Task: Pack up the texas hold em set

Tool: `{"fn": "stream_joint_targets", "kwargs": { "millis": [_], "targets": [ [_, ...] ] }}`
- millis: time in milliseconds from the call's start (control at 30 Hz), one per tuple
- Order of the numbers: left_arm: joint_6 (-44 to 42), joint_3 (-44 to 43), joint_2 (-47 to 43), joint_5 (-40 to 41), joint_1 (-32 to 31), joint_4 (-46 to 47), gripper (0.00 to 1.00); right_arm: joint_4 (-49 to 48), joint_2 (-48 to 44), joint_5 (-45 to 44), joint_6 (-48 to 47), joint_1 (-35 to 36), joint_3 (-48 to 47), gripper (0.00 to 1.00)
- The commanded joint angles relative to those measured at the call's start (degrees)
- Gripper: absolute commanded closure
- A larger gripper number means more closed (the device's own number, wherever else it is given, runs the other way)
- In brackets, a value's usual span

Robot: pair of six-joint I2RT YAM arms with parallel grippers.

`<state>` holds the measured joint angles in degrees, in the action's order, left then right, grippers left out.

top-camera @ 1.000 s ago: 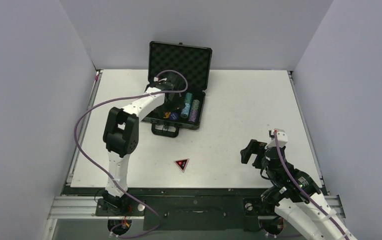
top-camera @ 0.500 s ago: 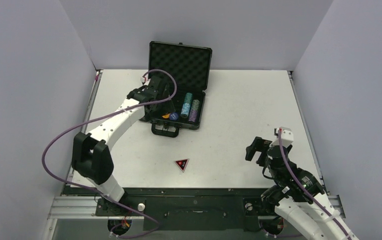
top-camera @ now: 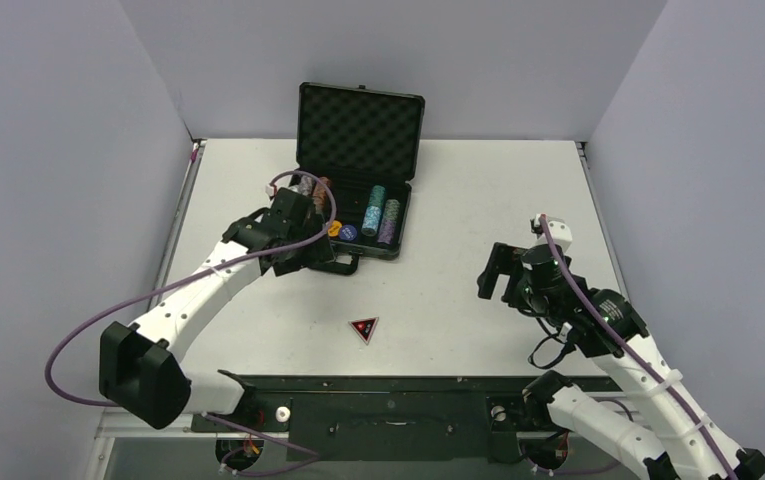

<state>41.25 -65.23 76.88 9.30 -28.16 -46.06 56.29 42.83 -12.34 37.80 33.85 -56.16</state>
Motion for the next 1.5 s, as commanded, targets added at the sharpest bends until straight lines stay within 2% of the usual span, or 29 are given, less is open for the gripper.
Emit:
{"fn": "stream_joint_targets", "kwargs": {
  "millis": [0,167,333,533,833,1133,1467],
  "targets": [
    [-3.1,0.8,-3.8,-1.9,-2.0,2.5,0.27,1.4,-1.6,5.0,3.7,0.3,0.2,0.07],
    [-3.7,3.3,-6.5,-1.9,-7.4,2.4,0.29,0.5,-5.3,6.3,6.2,0.2,1.1,0.07],
    [-2.1,8.4,-9.1,0.4,-15.5,3.5,0.3,0.5,-4.3,8.6,6.2,0.2,1.9,0.1],
    [-1.7,10.7,-8.1,2.0,-23.4,5.3,0.3,-0.9,-4.4,9.8,6.2,0.2,2.5,0.11],
    [1.0,14.5,-8.2,7.4,-30.0,10.9,0.3,-1.7,-2.7,10.6,5.9,0.2,3.2,0.13],
    [-3.3,15.3,-4.2,4.7,-35.3,13.3,0.27,-1.7,-1.9,10.0,5.1,0.2,3.2,0.14],
    [-2.5,12.4,4.2,7.7,-36.4,10.3,0.25,-3.5,0.2,10.9,3.5,0.2,3.5,0.14]
  ]
}}
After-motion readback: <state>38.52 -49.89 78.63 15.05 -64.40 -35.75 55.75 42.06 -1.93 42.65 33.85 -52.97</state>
